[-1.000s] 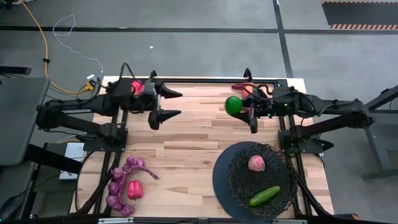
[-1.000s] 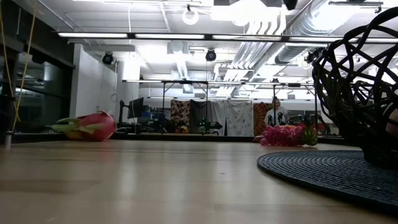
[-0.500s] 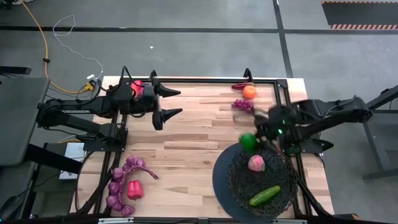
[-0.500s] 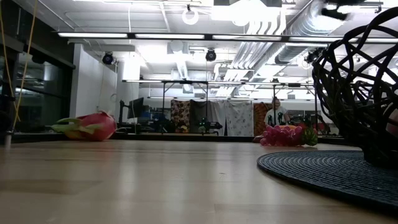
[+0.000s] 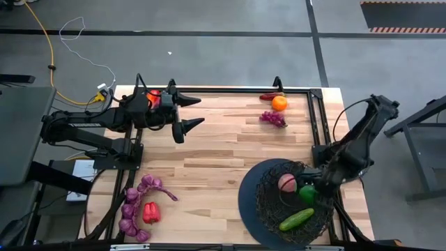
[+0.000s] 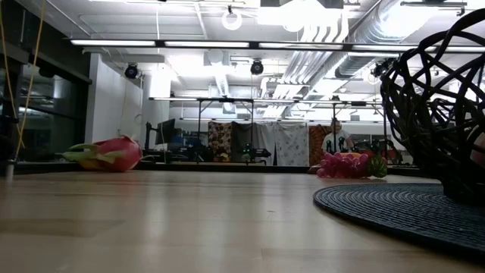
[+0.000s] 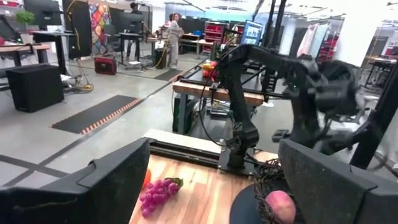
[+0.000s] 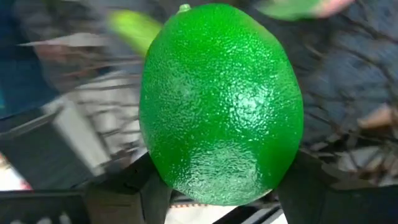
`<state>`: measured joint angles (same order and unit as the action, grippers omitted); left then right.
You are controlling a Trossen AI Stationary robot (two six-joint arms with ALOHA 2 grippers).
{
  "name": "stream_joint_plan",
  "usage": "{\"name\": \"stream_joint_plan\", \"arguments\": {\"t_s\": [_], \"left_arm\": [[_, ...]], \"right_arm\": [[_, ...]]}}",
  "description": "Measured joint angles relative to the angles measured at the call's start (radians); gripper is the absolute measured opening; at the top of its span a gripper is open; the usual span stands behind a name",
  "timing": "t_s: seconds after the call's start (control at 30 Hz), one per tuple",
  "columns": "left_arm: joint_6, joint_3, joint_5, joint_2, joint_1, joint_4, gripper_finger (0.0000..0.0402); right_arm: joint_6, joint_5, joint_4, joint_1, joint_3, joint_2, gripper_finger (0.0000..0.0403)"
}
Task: Build produce basket
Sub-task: Put the green lime into the basket
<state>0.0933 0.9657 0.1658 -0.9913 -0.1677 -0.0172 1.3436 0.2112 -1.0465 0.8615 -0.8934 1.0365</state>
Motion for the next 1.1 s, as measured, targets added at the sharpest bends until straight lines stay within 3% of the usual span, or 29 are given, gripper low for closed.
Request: {"name": "stream_joint_plan", "arguments": {"t_s": [0.33,1.1], "left_arm": [[-0.027,0.0,-0.005,0.0,0.0,-0.001,0.0346],[-0.027,0.0,0.003,0.0,0.0,-0.004,0.0346]], "right_arm": [[0.097,0.067,0.085,0.009,0.185,0.139,0.0222],[0.115,-0.05,0.135,0.007,0.188,0.181,0.0223]]}}
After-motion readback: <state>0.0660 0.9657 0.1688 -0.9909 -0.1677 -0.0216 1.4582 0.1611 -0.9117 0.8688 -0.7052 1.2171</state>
